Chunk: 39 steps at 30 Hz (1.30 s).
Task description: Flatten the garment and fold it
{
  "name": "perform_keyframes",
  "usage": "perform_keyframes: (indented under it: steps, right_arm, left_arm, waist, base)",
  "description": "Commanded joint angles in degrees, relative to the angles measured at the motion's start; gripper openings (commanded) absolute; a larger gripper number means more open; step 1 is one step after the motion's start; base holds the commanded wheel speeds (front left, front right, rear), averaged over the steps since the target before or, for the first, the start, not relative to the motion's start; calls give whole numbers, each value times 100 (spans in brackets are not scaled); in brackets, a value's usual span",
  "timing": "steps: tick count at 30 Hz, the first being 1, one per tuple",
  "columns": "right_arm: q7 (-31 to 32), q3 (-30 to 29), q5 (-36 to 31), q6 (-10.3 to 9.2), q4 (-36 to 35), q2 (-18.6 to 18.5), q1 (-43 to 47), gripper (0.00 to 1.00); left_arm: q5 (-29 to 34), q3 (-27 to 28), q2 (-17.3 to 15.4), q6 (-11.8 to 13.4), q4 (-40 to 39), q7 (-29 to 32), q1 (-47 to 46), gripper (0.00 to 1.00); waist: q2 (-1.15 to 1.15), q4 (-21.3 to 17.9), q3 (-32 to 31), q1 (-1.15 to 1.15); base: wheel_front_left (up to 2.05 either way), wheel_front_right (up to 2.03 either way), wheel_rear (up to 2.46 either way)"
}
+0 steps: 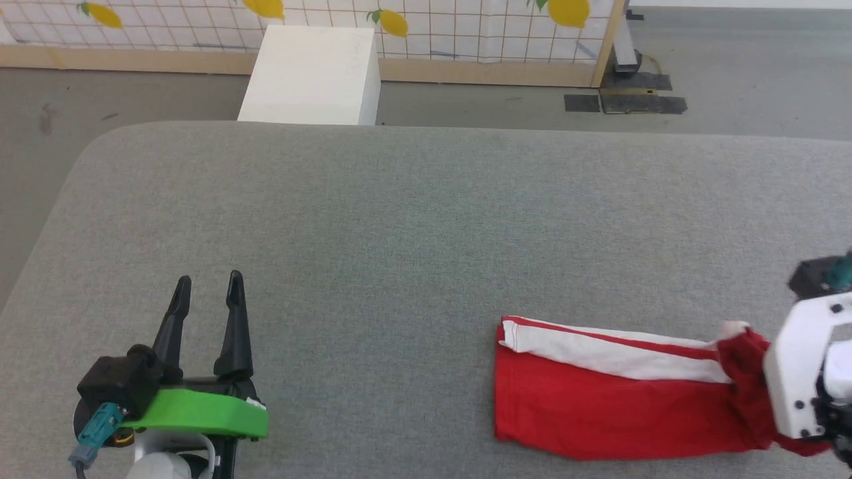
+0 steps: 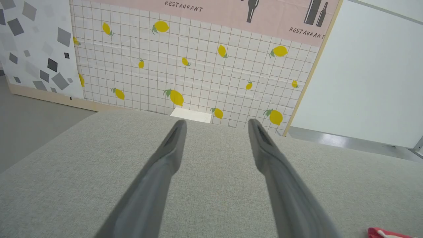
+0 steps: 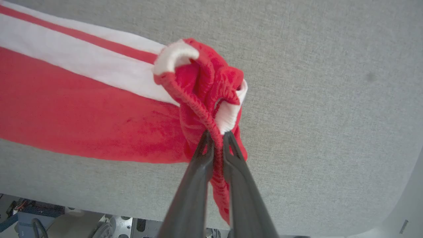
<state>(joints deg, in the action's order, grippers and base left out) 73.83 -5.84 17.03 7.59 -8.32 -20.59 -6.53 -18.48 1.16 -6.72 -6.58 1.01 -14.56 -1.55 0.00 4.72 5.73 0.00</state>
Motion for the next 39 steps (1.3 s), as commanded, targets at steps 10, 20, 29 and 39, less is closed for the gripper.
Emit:
perform_keyframes:
  steps: [10,20,29,39]
  right_arm:
    - [-157,582,415,-10,-521,1294,21,0]
    - [-1355,1075,101,-10,713,1751,-184,0]
    - [-2239,1417,149,-10,1753,1770,-312,11]
    - [-2593,2379,369,-10,1100,1771,-548,100]
  left_arm:
    - [55,-64,130,-69,24,-43,-75,100]
    - [-23,-13,62,-86,38,-43,-52,100]
    - [-41,-92,114,-90,70,-44,-92,100]
    - [7,-54,64,-90,91,-44,-9,100]
  waist:
    - [0,73,71,0]
    - [0,287,205,0]
    - [0,360,250,0]
    - [0,76,104,0]
  base:
    - [0,0,0]
    - [0,0,0]
    - [0,0,0]
    - [0,0,0]
